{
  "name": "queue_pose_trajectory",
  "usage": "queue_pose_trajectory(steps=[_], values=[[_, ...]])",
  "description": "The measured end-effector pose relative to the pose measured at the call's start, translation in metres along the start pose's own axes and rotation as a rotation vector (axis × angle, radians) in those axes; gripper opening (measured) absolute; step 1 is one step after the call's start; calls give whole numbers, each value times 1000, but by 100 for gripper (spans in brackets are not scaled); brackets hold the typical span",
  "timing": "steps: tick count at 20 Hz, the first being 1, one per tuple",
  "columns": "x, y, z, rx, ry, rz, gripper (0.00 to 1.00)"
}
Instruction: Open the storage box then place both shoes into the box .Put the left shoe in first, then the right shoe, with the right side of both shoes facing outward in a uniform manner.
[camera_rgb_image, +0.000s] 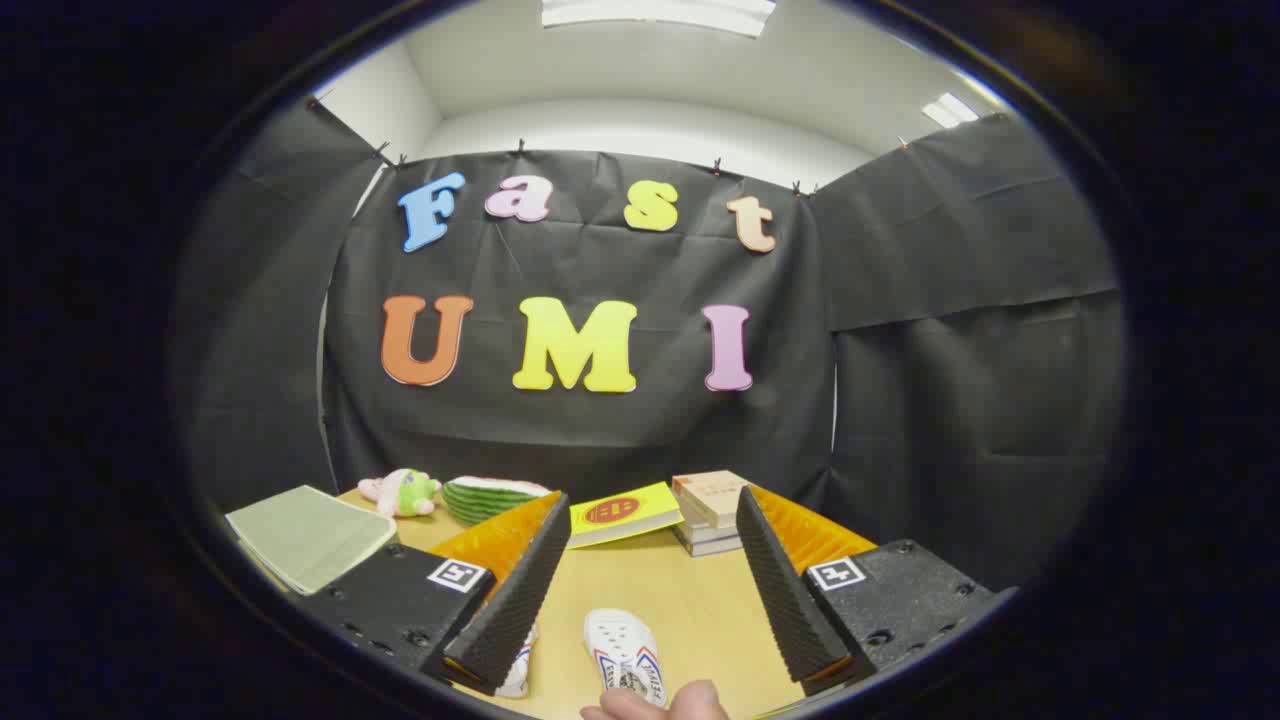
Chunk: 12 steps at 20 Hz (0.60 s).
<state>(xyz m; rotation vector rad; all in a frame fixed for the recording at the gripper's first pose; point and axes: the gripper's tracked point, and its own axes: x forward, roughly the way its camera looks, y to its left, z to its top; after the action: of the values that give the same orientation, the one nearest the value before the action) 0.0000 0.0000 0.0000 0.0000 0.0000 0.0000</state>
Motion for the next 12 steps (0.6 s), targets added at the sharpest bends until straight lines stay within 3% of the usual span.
queue_pose_trajectory(steps=[12], values=[[-5, 13, 4, -10, 11, 29, 100]])
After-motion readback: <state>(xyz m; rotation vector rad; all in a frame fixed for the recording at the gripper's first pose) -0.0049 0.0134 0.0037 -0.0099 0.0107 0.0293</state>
